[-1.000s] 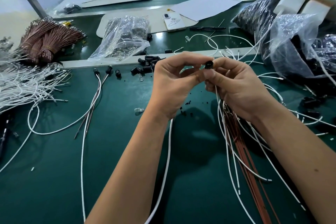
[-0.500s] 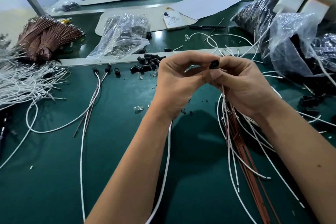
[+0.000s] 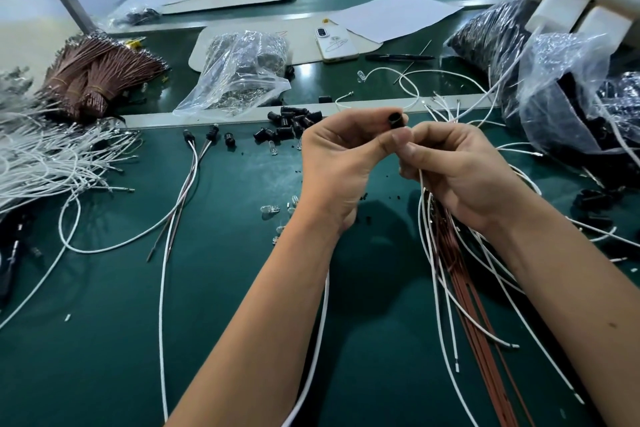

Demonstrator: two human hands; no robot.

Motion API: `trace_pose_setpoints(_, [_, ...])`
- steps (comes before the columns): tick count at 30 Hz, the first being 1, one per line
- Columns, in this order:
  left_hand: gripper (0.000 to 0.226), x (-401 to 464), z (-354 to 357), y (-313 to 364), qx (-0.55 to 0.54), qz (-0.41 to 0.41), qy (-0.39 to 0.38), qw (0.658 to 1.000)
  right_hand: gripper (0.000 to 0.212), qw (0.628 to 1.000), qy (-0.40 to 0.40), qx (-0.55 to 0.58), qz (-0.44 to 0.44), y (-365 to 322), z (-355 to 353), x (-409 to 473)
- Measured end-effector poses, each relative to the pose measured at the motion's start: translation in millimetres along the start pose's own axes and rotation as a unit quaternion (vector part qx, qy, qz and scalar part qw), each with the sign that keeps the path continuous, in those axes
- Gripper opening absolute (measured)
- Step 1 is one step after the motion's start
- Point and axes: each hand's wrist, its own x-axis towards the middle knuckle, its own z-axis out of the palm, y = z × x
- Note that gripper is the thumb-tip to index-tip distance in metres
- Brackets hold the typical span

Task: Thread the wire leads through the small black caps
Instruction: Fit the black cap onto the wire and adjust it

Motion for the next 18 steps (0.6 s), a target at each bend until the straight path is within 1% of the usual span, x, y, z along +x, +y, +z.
trace_pose_setpoints(4, [0.022,0.7,-0.5,-2.3,-0.007,-0.008,0.009,1.0,0.006,1.0,0.004,-0.008,0.011,-0.3,0.7,-0.7])
trace_pose_setpoints(7, [0.022,0.6,-2.1,-2.2,-0.002,-0.006,0.009,1.0,0.006,1.0,0.002,-0.017,0.011,-0.1,-0.2,0.0])
trace_pose_setpoints(11, [0.025,1.1,-5.0,0.1,0.031,0.018,-0.022,0.999,0.033,0.999,0.012,-0.045,-0.009,3.0,-1.7,0.7])
trace_pose_setpoints(13, [0.029,2.1,-6.7,1.7,0.036,0.026,-0.038,0.998,0.04,0.998,0.019,-0.046,-0.039,5.1,-0.7,1.5])
trace_pose_setpoints(15, [0.031,2.5,-7.6,3.3,0.037,0.034,-0.054,0.997,0.037,0.997,0.02,-0.043,-0.061,6.5,0.6,2.7])
trace_pose_setpoints(18, [0.03,2.3,-8.3,5.4,0.048,0.045,-0.071,0.995,0.023,0.996,0.021,-0.024,-0.079,7.4,1.1,4.0])
